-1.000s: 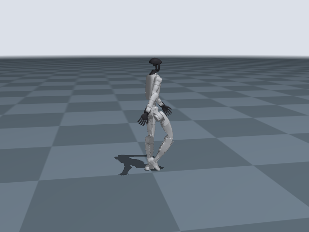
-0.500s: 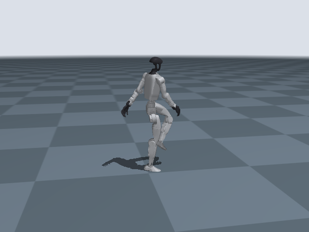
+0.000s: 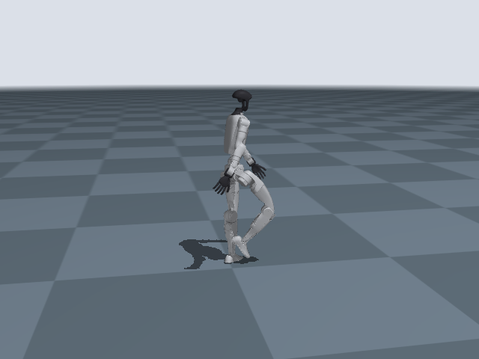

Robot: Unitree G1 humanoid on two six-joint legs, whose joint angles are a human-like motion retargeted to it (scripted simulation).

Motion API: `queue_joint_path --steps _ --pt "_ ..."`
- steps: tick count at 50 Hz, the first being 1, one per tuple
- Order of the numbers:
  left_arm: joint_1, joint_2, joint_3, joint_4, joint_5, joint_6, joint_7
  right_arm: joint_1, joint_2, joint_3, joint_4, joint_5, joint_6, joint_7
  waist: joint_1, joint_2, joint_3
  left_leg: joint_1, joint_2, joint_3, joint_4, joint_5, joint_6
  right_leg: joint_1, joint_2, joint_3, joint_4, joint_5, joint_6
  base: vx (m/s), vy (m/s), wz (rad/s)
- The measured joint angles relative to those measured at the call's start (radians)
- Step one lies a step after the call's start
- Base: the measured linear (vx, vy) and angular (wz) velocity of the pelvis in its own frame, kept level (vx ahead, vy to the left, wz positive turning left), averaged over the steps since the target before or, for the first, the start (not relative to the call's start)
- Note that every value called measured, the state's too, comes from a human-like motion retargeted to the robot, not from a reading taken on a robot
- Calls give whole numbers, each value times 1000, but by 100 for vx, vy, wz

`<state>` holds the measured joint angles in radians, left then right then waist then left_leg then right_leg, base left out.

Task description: In place motions

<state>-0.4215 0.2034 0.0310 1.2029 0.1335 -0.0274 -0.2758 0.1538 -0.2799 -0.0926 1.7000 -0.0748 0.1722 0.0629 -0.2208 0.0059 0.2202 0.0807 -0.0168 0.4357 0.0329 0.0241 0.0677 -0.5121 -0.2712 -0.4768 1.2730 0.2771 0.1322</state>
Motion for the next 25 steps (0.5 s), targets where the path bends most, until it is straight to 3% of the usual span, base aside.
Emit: queue_joint_path --steps 5,8,12,15,17,18,20,22,23,25 --pt "22 -4 -91 -148 -68 -64 72 165 -29 -65 0 2 -30 -83 2 48 -108 -63 43 30 12 23 -15 -95 37 -28 24 -47 -1 26 -3 -1" --pt "47 -5 -105 -189 -47 -85 44 183 -15 -65 0 -17 -14 -62 44 18 -107 -33 18 60 3 19 -25 -3 52 -7 -80 -36 5 2 -7 -46" --pt "153 -13 -105 -148 13 -83 42 148 8 -8 0 -10 -6 -51 115 -12 -145 1 -9 115 -2 10 -54 213 146 61 -405 -5 28 14 -9 -73" --pt "296 -45 -107 -42 35 -64 86 85 40 65 0 -5 -32 -44 154 -36 -197 1 -40 134 34 -11 -65 417 219 132 -780 23 96 24 -9 -29" --pt "402 -73 -79 75 52 -50 112 13 68 141 0 -12 -64 -47 170 -70 -202 10 -73 146 100 -8 -69 560 197 106 -1011 -122 122 21 -7 -34" --pt "452 -82 -57 141 55 -33 118 -29 82 192 0 -19 -83 -52 199 -87 -205 10 -82 177 153 12 -77 622 166 34 -1078 -202 107 15 -5 -120" --pt "528 -86 18 275 76 24 111 -127 112 298 -40 -46 -102 -43 274 -137 -198 -66 -37 259 419 132 -116 656 87 -43 -1159 -281 41 -1 -12 -163" --pt "569 -72 74 407 64 75 127 -239 136 345 -145 -84 -113 -13 338 -155 -142 -264 118 258 815 307 -80 626 70 84 -1160 -274 35 -20 -21 -96" --pt "593 -68 110 466 35 83 151 -295 148 360 -209 -103 -122 -5 360 -143 -95 -366 159 185 952 340 -53 634 91 115 -1159 -269 21 -26 -27 -70" --pt "648 -62 173 497 -50 114 151 -428 164 376 -338 -122 -143 25 392 -120 1 -528 281 134 1275 225 10 638 108 105 -1150 -254 -5 -35 -31 -84"
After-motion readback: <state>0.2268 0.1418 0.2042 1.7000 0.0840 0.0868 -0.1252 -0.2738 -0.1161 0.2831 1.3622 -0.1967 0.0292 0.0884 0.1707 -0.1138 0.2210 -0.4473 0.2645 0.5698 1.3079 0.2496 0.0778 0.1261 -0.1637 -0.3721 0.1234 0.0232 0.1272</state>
